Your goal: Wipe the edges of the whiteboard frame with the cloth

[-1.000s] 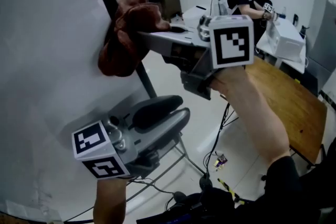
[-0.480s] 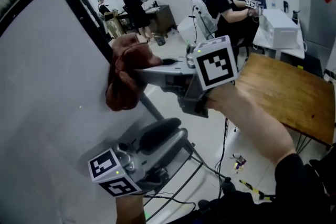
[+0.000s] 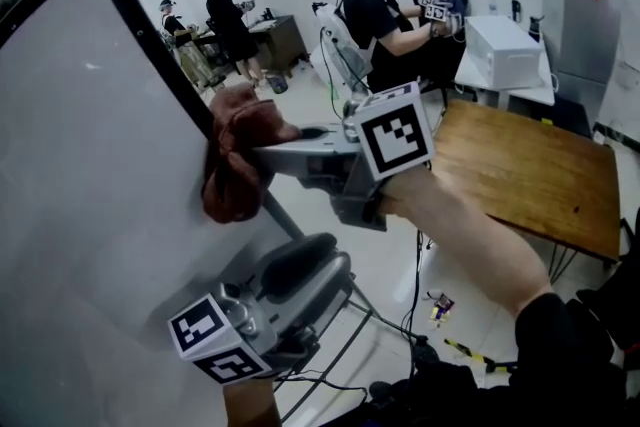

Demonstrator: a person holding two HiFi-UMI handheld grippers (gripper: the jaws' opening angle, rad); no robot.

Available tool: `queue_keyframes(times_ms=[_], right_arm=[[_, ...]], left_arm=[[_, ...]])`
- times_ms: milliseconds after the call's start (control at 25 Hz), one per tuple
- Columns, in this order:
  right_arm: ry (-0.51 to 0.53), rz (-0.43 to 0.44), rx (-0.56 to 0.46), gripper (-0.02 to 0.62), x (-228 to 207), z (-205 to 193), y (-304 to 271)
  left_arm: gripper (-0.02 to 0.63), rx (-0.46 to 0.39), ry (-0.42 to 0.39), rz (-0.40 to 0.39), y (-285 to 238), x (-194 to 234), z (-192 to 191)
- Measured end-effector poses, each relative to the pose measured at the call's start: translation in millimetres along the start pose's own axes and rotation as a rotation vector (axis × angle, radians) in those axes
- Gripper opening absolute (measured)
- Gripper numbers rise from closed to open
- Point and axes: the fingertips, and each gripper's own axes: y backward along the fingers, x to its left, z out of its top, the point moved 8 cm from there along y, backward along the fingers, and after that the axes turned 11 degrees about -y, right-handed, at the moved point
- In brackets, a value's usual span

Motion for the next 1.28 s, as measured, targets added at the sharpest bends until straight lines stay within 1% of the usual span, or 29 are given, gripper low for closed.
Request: queue_keyframes(times_ms=[160, 320, 400, 520, 560, 640, 840, 1080, 1200, 1280], right_arm=[[-0.016, -0.022, -0.005, 0.112, -1, -8, 3], [-0.051, -0.054, -0.025, 0.112, 0, 1, 3], [-0.061, -0.076, -0.026, 0.112, -5, -14, 11], [-0.06, -0.108, -0.017, 0.112, -17, -64, 24], [-0.061, -0.118, -0.017, 0.112, -20, -76, 27], [-0.071, -0.136, -0.021, 0.112, -23, -86, 29], [-0.098, -0.16, -0.022, 0.112, -34, -86, 30], [-0.111, -0.111, -0.003, 0.112, -50, -96, 31], [-0.096, -0.055, 0.013, 0.112, -49, -92, 27], [-0.109, -0.019, 0.016, 0.112, -50, -90, 24]], left_arm=[[0.114, -0.021, -0.027, 0.003, 8, -8, -7], [0.114, 0.0, -0.039, 0.001, 9, -9, 6], [0.114, -0.001, -0.041, -0.009, 12, -14, -11], [0.114, -0.012, -0.05, -0.022, 27, -26, -64], [0.115, -0.013, -0.051, -0.029, 31, -29, -76], [0.114, -0.011, -0.044, -0.046, 35, -31, -85], [0.114, -0.026, 0.007, -0.06, 34, -21, -84], [0.115, -0.024, 0.027, -0.036, 28, -8, -100], [0.115, -0.03, 0.024, -0.011, 21, -5, -98], [0.115, -0.026, 0.019, 0.008, 17, -1, -96]])
